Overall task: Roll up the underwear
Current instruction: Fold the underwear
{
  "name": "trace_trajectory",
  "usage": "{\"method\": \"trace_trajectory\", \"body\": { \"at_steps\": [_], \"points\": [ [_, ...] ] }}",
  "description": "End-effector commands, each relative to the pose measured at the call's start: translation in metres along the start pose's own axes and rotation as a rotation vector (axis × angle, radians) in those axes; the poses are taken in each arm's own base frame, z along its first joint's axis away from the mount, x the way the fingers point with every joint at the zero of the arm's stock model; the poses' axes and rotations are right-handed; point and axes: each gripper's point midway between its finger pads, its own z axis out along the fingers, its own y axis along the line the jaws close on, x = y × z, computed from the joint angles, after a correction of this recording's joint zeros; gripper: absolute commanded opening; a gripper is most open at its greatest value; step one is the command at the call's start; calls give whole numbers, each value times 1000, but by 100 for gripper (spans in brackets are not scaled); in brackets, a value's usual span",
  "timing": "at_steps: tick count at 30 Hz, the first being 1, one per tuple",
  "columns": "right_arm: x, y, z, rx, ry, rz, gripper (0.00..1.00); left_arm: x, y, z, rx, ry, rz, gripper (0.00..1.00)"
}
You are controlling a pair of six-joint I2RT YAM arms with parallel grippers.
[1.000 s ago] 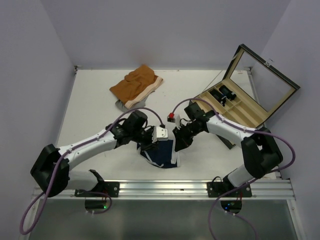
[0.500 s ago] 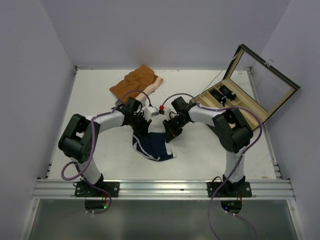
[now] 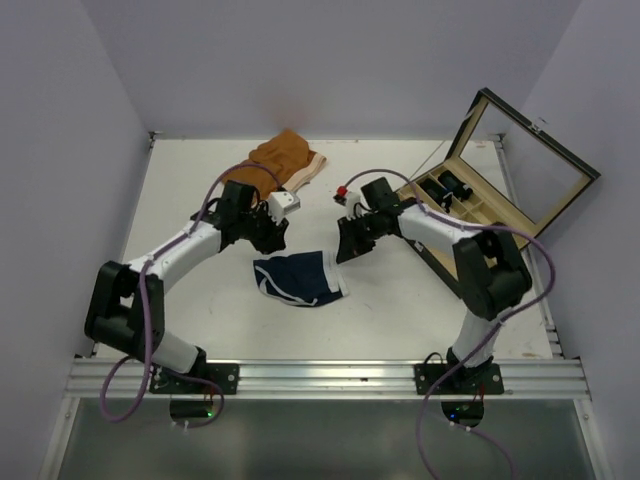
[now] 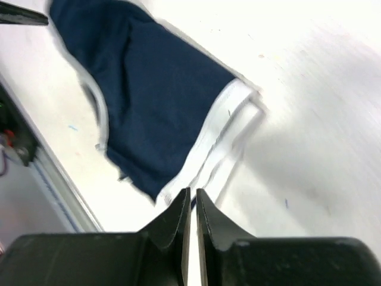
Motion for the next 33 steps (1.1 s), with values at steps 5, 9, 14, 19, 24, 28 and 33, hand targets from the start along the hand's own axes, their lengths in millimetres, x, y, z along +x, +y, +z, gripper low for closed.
{"method": "trace_trajectory", "body": {
  "at_steps": [5, 9, 14, 19, 24, 28, 33],
  "points": [
    [12, 31, -51, -105, -137, 154, 1, -53, -52, -1, 21, -117, 250, 37],
    [41, 22, -27, -139, -60, 296, 0, -43, -89, 25, 74, -86, 281, 39],
    [48, 8, -7, -129, -27, 353, 0, -34, -109, 43, 97, -55, 317, 41],
    [53, 2, 5, -139, -3, 399, 0, -25, -125, 57, 128, -15, 344, 42],
    [59, -3, 12, -134, 25, 417, 0, -20, -136, 65, 156, 0, 368, 43],
    [65, -8, 13, -104, 47, 412, 0, -14, -140, 73, 161, 27, 376, 44],
    [67, -10, 10, -80, 45, 393, 0, -11, -144, 80, 160, 43, 394, 44]
  ]
}}
